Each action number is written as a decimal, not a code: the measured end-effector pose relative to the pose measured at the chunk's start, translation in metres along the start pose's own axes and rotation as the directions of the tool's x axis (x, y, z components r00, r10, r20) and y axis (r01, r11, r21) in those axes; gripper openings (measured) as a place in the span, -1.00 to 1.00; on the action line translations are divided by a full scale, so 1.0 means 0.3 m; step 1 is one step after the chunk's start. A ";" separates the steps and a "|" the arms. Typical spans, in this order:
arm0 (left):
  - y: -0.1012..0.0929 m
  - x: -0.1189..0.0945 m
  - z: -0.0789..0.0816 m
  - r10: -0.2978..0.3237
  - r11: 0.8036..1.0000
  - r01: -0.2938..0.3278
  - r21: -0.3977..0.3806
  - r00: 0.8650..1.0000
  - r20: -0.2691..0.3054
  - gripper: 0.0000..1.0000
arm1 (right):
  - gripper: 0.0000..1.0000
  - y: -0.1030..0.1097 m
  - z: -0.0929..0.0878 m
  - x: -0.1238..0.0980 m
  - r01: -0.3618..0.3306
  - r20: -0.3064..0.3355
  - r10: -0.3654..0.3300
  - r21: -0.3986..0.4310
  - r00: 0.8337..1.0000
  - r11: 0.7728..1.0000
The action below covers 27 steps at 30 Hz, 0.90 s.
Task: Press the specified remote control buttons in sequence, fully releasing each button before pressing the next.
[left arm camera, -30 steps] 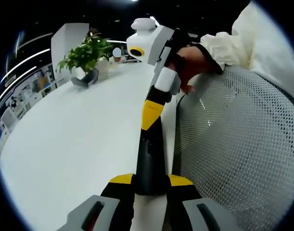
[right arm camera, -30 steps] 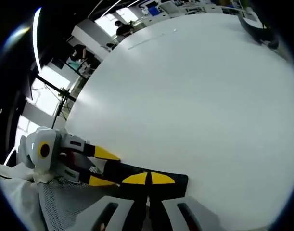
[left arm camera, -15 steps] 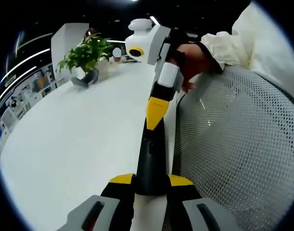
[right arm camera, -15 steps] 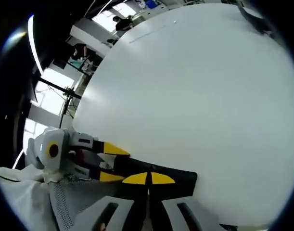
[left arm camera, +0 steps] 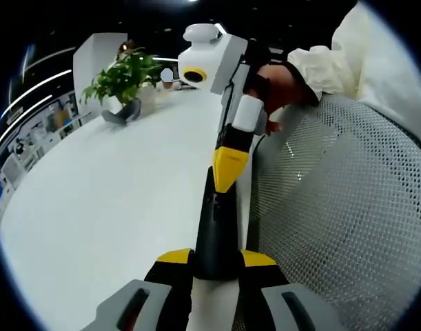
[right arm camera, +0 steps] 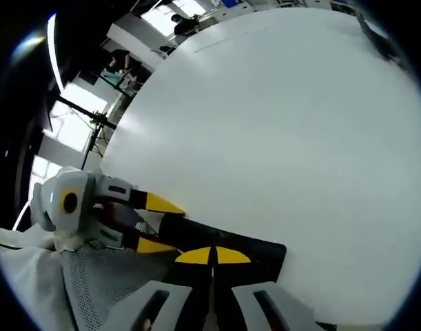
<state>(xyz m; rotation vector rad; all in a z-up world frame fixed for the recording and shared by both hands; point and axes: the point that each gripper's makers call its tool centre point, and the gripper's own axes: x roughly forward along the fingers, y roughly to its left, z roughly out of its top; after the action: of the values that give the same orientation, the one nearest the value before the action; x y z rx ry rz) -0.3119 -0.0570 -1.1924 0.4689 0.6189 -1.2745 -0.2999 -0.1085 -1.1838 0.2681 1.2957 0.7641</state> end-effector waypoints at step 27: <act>-0.001 -0.002 0.001 -0.004 1.000 0.004 0.001 1.000 -0.006 -0.51 | -1.00 0.002 0.000 -0.001 -0.031 0.010 0.030 0.082 0.999 0.996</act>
<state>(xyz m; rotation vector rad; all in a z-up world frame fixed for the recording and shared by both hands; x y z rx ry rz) -0.3123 -0.0569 -1.1919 0.4725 0.6244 -1.2780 -0.3001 -0.1081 -1.1832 0.3574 1.3191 0.7359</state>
